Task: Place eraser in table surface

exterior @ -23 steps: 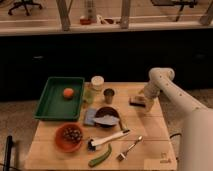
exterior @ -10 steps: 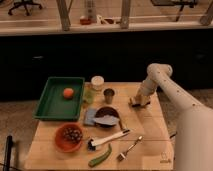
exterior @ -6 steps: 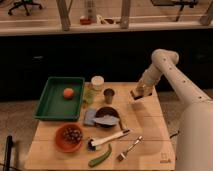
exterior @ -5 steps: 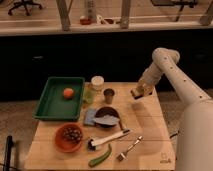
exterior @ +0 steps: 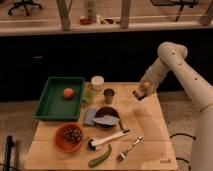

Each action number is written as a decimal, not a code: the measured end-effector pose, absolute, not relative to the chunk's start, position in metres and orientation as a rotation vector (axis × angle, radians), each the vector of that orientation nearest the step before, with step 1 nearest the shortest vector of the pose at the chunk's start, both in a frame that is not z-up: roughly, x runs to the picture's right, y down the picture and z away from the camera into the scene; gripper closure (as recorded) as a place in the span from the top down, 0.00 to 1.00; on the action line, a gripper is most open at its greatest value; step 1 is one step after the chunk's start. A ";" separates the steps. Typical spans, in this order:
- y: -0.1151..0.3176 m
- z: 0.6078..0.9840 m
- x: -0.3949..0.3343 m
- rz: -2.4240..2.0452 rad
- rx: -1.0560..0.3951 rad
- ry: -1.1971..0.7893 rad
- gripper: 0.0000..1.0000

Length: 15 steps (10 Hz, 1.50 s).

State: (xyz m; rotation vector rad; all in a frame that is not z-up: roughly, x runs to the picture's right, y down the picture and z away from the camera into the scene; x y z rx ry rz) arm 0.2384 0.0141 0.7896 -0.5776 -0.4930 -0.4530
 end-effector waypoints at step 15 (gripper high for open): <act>0.118 0.794 0.249 -0.574 -0.653 -0.499 0.00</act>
